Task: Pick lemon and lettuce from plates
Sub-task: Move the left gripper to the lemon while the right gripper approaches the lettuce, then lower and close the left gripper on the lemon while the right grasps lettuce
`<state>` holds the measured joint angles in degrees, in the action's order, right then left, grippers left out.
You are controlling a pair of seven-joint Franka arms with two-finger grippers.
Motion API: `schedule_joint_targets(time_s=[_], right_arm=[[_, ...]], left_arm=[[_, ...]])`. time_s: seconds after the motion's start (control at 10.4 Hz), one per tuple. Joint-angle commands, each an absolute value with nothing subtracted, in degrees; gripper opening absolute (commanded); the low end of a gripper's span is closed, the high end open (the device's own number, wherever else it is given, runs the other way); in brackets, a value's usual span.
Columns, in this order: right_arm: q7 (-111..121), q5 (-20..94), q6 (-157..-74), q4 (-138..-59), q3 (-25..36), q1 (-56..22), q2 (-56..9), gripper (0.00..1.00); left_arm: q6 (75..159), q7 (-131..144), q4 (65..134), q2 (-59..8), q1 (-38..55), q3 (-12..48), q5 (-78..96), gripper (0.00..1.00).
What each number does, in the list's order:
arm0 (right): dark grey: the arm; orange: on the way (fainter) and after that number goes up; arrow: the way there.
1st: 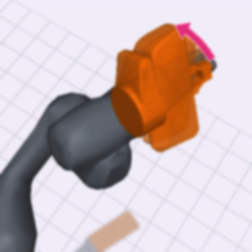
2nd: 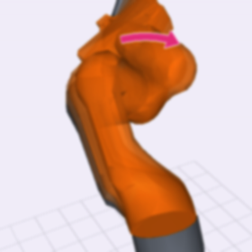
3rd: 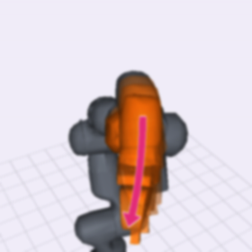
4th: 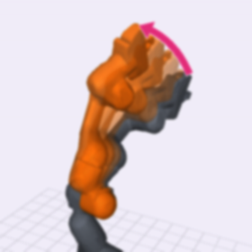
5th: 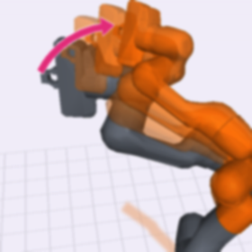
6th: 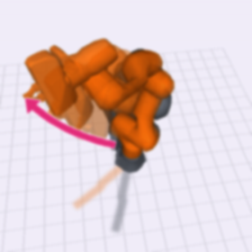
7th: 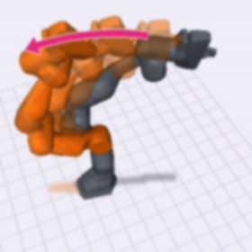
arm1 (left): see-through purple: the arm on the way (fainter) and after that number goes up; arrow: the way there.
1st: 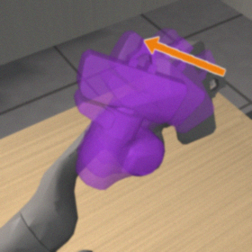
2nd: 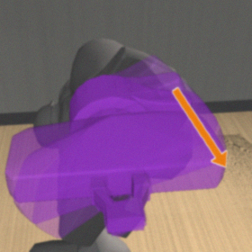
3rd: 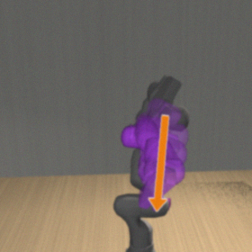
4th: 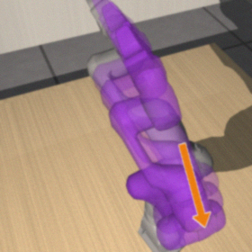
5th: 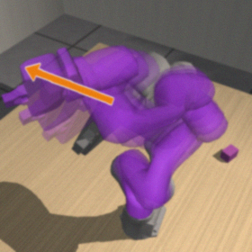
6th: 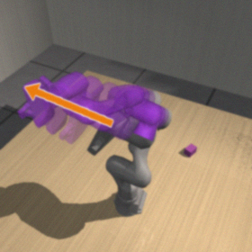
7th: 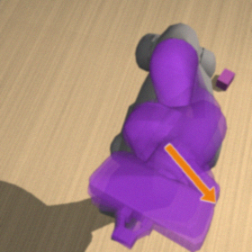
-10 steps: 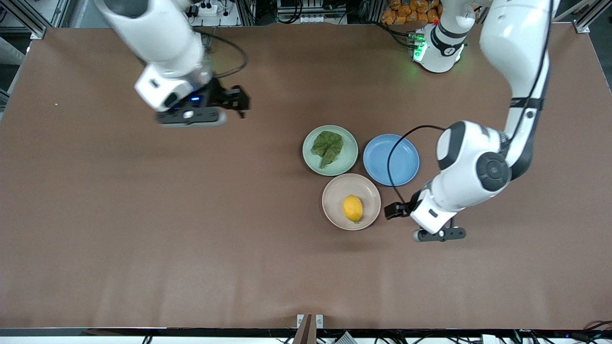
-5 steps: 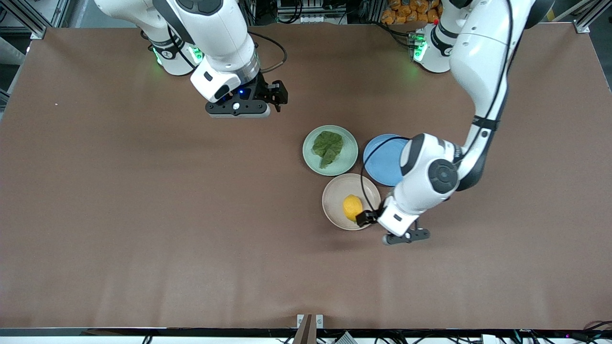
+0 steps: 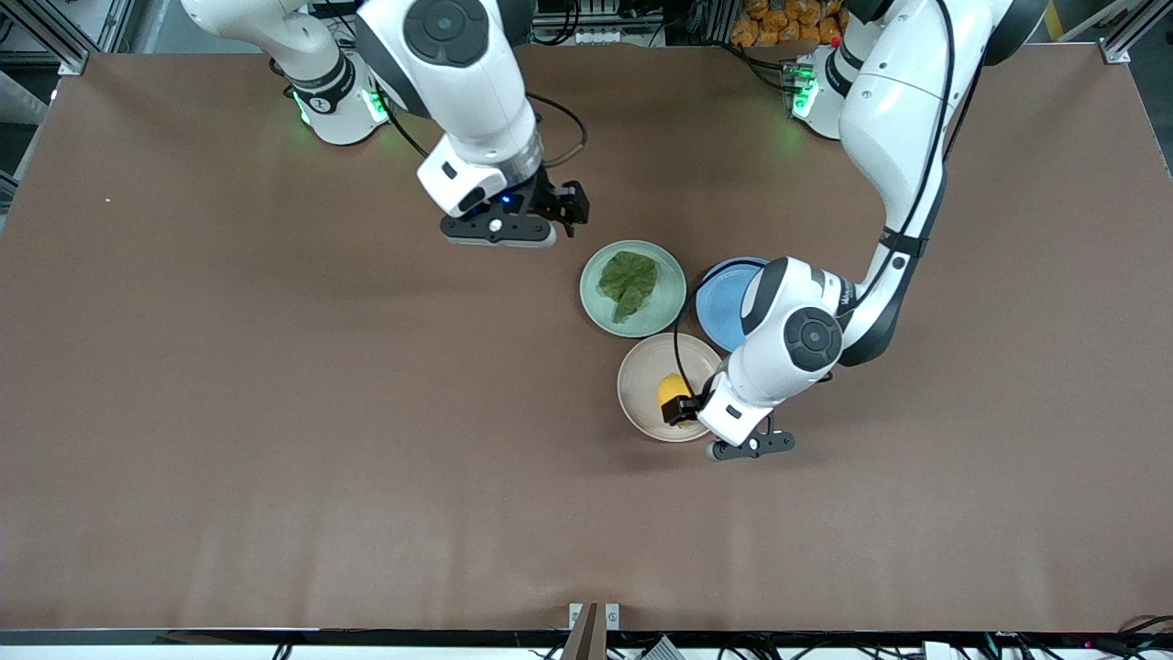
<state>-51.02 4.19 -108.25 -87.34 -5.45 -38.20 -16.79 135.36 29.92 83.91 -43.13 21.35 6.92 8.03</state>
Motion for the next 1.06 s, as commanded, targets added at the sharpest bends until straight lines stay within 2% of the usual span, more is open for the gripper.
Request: schedule_joint_targets(time_s=[0.0,0.48,0.58,0.87,0.96], right_arm=[[-55.54,3.69,-113.10,-87.28,-4.13,-40.69,-19.94,1.00],[-63.89,-0.16,-123.38,-88.16,-2.99,-46.05,-27.75,1.00],[-66.33,-1.22,-125.14,-88.07,-2.47,-47.71,-30.12,1.00],[-73.98,-6.15,-131.46,-87.98,-1.84,-50.27,-35.93,1.00],[-75.05,-6.24,-133.40,-87.89,-1.76,-51.32,-37.51,0.94]], left_arm=[[135.53,32.78,82.79,-45.52,23.89,6.15,6.94,1.00],[135.70,32.87,82.97,-48.16,24.43,5.71,4.06,1.00],[135.62,34.96,83.06,-47.90,24.00,5.80,2.83,0.01],[135.62,36.74,83.06,-47.99,24.26,5.71,2.29,0.00],[135.62,36.91,83.06,-47.64,24.26,5.71,2.29,0.00]])
